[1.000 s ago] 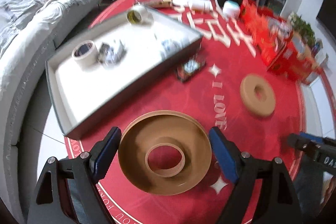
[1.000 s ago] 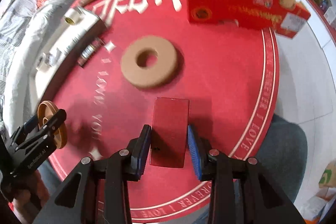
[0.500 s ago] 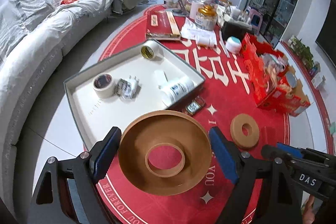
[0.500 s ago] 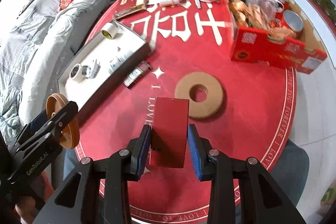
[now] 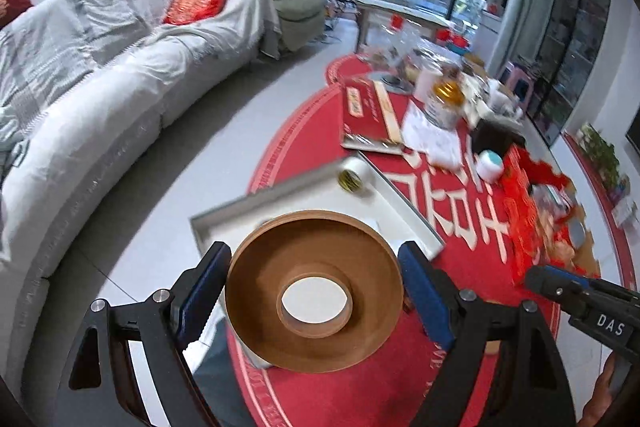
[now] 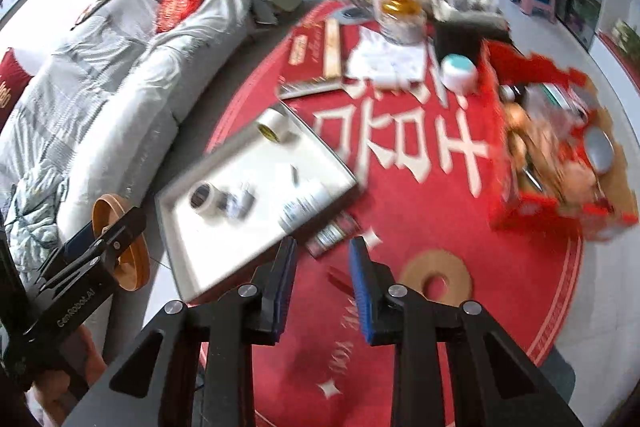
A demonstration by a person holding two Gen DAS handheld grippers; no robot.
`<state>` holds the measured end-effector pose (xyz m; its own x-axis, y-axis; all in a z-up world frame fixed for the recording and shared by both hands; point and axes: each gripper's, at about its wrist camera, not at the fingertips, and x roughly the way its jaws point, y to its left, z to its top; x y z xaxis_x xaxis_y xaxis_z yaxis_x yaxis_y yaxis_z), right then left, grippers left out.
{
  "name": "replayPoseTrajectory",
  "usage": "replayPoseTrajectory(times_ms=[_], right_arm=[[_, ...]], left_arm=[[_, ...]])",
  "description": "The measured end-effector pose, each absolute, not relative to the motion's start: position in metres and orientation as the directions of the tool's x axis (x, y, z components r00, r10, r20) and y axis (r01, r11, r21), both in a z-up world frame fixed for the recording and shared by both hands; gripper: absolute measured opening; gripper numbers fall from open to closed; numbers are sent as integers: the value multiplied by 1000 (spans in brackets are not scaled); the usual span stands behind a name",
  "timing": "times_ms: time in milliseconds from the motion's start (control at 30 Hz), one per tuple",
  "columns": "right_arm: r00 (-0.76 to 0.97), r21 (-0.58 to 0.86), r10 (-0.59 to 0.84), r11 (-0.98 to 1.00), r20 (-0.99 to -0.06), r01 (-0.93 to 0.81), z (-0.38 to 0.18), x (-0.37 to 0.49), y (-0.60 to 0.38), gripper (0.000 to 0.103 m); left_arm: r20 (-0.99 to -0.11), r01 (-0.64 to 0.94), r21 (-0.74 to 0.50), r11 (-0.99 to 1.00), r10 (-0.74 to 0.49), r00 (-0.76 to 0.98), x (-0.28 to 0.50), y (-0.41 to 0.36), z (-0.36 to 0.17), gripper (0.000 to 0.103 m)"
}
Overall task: Organize rigid objects
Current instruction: 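Lift and carry the red box and cork ring over the gray tray with both tools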
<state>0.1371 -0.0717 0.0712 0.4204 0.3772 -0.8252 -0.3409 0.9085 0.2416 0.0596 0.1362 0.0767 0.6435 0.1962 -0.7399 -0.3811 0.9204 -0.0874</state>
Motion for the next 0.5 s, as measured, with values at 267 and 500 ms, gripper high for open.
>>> replayPoseTrajectory(times_ms=[267, 500], right_arm=[[293, 139, 260, 916, -920, -377, -1, 146, -54, 83], [334, -115, 79, 844, -939, -524, -63, 154, -21, 78]], left_arm=[[-767, -426, -89, 900, 211, 606, 62, 159, 60, 87], [-800, -414, -74, 907, 194, 568, 64, 156, 42, 87]])
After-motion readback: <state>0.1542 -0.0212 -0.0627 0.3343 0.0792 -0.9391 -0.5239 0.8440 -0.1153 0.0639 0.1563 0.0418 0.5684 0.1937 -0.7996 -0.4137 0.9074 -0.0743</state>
